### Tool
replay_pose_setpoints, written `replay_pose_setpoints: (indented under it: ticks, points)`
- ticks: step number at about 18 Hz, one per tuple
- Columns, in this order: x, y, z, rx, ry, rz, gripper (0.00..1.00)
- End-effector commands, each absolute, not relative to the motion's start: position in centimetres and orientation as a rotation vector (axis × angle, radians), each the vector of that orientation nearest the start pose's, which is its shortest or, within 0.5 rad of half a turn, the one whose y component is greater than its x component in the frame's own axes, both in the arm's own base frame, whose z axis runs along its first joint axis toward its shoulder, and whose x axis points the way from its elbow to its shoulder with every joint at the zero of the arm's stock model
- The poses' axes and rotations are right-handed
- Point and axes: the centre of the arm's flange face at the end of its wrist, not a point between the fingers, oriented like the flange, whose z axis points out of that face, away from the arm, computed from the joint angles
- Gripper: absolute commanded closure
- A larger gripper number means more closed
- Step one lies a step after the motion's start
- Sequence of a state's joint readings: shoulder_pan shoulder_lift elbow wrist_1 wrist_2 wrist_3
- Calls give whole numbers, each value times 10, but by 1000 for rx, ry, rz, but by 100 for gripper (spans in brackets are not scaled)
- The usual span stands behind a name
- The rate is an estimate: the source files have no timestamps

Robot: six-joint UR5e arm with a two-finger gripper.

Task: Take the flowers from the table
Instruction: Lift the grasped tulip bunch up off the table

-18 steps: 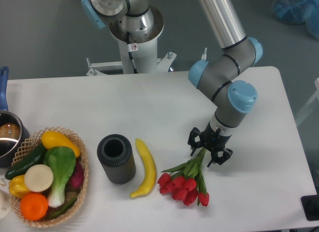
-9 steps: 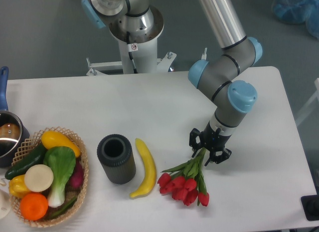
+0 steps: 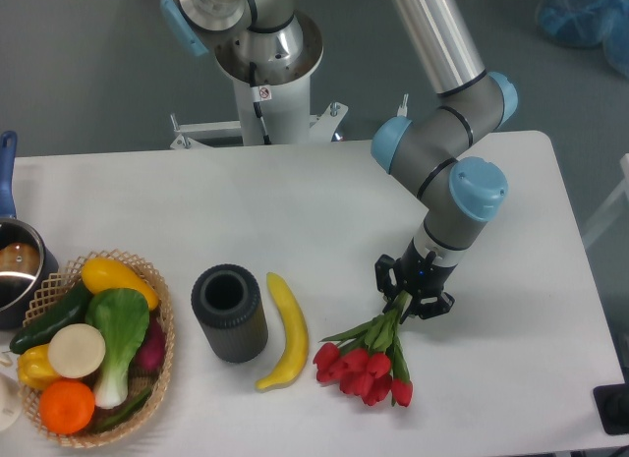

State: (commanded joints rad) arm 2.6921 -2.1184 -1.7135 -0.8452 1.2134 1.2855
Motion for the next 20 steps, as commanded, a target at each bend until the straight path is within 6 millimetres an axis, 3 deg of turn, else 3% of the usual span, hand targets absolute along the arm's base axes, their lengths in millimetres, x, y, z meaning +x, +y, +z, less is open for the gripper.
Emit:
replay_pose_setpoints:
  ticks: [5, 9, 11, 14, 20]
  points:
    - [-494, 425, 192, -2778, 241, -117, 72]
    - [-505, 431, 219, -2746, 248, -55, 72]
    - [-505, 431, 223, -2717, 243, -61, 72]
    - [-507, 428, 250, -2670, 239, -23, 73]
    - [-506, 423, 283, -2539, 226, -26, 76]
